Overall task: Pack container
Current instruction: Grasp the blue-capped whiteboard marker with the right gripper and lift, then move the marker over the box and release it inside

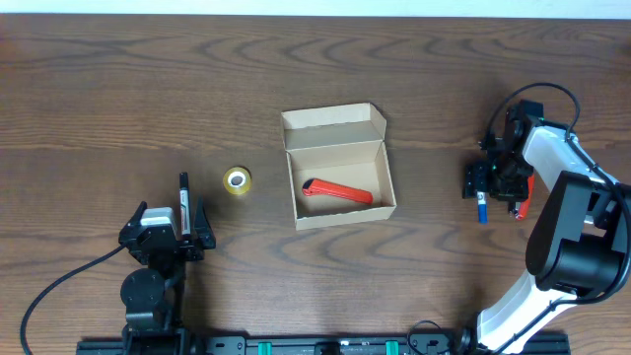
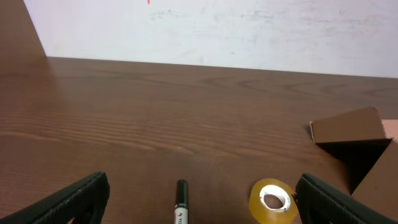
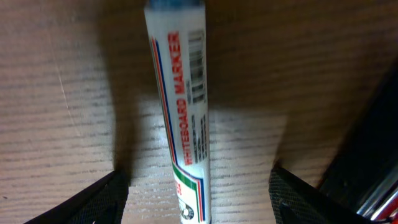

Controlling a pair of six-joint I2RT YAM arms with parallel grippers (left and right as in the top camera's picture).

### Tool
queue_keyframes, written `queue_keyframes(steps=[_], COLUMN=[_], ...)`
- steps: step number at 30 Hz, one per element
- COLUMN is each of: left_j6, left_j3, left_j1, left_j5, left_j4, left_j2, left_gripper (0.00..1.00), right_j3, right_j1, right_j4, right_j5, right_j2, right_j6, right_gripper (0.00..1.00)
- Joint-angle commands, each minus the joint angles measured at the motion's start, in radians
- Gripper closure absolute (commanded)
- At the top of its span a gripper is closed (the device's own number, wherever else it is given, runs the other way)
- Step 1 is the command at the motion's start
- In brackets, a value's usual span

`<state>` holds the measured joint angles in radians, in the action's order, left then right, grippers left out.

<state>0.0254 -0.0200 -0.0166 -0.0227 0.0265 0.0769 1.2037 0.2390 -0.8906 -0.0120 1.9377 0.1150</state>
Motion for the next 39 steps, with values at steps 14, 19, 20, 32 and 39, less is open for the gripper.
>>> queue_keyframes(steps=[14,19,20,32,39], left_j6=[-0.007,-0.007,-0.007,-0.007,-0.007], left_j3=[0.015,0.015,0.015,0.015,0.015], left_j1=[0.004,0.004,0.004,0.004,0.004], left_j5=[-0.003,-0.003,-0.003,-0.003,-0.004], left_j4=[0.048,0.048,0.048,0.048,0.048], left_j2=[0.000,0.000,0.000,0.000,0.000], left_gripper=[0.05,0.05,0.05,0.05,0.05], right_j3=[0.014,0.014,0.014,0.219,0.381], right_j1=[-0.005,-0.005,-0.005,-0.167,-0.442], right_j4=[0.015,0.019,0.019,0.013,-0.099], right_j5=[0.003,0.049,0.063,0.354,0.498], right_j2=[0.028,0.028,0.027,-0.292,-0.412], right_j6=[0.013,0.013,0.014,0.102,0.483], right_gripper=[0.99,0.99,0.99,0.99,0.99])
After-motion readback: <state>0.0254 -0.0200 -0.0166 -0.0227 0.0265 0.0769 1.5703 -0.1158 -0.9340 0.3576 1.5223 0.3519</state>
